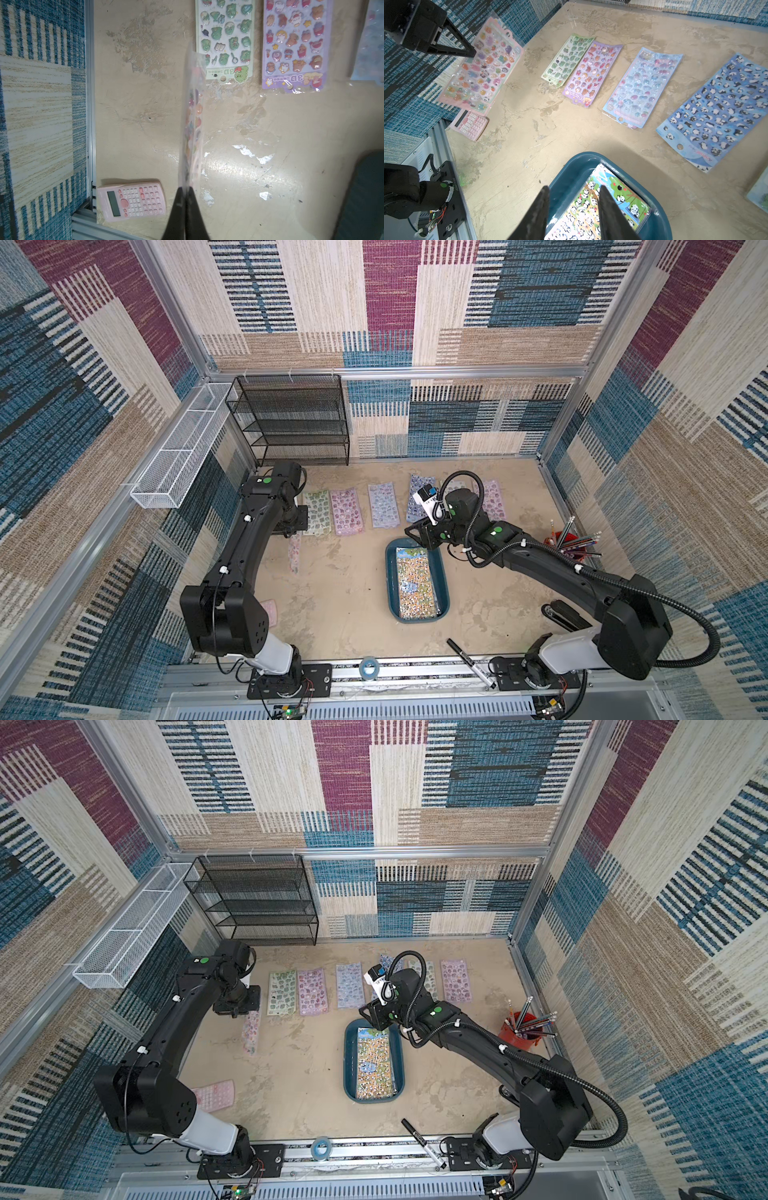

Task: Take the stickers out of the storage box
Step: Place the sticker at the center of the board.

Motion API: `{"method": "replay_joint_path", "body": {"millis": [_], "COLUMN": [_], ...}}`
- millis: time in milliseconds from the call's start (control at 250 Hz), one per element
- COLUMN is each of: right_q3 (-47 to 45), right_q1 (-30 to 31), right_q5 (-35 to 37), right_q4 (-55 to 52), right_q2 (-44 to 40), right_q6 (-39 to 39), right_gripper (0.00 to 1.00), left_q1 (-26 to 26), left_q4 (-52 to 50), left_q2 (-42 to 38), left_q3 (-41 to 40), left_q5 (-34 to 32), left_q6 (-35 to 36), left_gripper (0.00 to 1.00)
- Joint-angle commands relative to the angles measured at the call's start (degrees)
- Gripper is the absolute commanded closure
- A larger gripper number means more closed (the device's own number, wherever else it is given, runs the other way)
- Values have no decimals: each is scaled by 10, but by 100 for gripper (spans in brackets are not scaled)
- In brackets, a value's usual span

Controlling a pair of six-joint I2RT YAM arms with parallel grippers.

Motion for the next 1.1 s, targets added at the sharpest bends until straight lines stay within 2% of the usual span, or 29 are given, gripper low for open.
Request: {"method": "replay_joint_path", "body": {"millis": [0,900,1096], "right_q3": [-1,-2,-3], "right_q1": [1,0,0], "right_q5": [10,-7,-7], "right_q4": [5,5,3], "right_q2": [3,28,33], "right_q6": [-6,-6,-6], "right_gripper": [60,60,60], "left_q1": [6,28,38], "left_q4": [-3,-27,-26], "left_q2": [19,182,219], "left_q3": [11,130,157], "left_q5": [-26,-83,-73], "left_q6": [19,31,28], "left_gripper": [100,100,100]}}
